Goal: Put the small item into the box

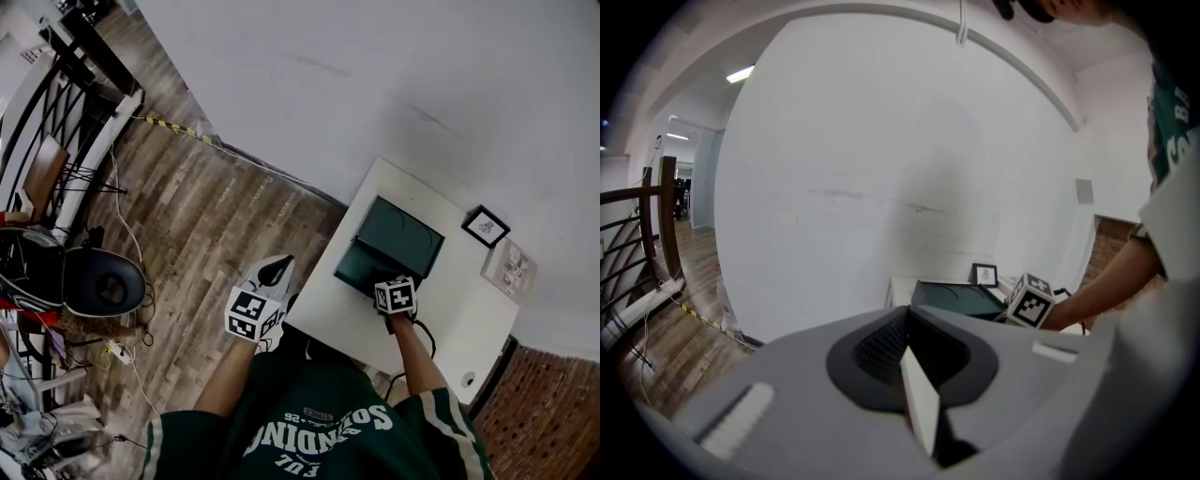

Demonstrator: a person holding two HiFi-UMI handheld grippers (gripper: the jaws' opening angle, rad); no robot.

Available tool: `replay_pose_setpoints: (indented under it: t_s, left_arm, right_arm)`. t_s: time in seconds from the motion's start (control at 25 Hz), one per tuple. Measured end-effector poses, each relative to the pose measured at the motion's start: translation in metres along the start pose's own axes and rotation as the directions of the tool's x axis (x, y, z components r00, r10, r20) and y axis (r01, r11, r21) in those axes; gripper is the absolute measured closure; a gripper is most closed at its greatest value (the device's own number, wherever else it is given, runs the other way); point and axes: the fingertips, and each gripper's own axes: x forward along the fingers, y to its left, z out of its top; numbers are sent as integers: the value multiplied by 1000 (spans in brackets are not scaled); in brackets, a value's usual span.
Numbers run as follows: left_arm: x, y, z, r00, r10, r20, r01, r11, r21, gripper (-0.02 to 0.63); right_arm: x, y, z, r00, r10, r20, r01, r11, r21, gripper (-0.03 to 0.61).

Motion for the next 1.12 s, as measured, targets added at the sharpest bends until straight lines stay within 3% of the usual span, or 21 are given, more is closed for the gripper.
replay_pose_setpoints:
  t_s: [0.44, 0.68, 0.84, 1.12]
  left_arm:
    - [19, -19, 13, 997, -82, 3, 82, 996, 38, 563]
    - [41, -41, 31, 986, -166, 9, 165, 983, 84, 563]
    - [56, -56, 46, 977, -213, 16, 210, 971, 118, 563]
    - [78, -81, 77, 955, -295, 35, 285, 942, 177, 563]
  right_arm:
    - [-41, -2, 13, 992, -46, 119, 38, 997, 75, 566]
    - [-85, -2, 32, 958, -63, 280, 25, 990, 138, 566]
    - [-126, -4, 53, 898, -95, 430, 32, 988, 151, 568]
    - [-209, -15, 87, 741, -192, 644, 89, 978, 189, 568]
